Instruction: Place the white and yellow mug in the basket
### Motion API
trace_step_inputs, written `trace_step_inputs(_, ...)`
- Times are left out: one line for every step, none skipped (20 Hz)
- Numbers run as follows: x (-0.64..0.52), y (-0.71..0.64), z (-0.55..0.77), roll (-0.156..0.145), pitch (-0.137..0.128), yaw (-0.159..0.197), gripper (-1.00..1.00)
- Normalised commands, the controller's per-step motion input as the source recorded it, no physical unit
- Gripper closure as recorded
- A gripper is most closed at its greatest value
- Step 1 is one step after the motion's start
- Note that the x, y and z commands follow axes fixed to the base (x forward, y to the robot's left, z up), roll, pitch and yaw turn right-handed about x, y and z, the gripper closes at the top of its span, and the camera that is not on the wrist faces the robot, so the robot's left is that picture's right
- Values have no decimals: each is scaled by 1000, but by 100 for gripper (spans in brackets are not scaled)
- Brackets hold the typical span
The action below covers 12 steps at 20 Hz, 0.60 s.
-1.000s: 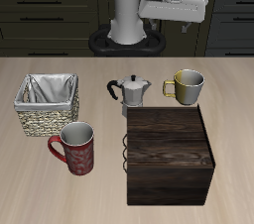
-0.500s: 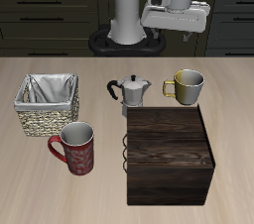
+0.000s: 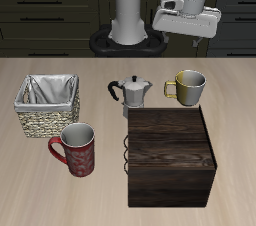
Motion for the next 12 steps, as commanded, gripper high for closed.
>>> trace_step_inputs(37, 116, -9, -15, -59, -4, -100)
trace_step_inputs(38, 20, -104, -57, -46, -48, -100)
trace_step_inputs(307, 44, -368, -65, 103, -36, -100)
trace_step_inputs(112, 22, -69, -34, 14, -40, -100)
trace_step_inputs(151, 109, -146, 49, 27, -27, -100)
trace_step_inputs(113, -92, -46, -89, -28, -45, -100)
trace_step_inputs(-8, 15, 7, -2, -74, -13, -100)
trace_step_inputs(182, 10, -139, 9, -4, -48, -100)
trace_step_inputs(11, 2, -136, 15, 13, -54, -100)
trace_step_inputs(-2, -38, -59, 0, -5, -9, -100)
trace_step_inputs(71, -35, -283, -25, 38, -81, -100)
trace_step_inputs(-50, 21, -170, 21, 3, -46, -100)
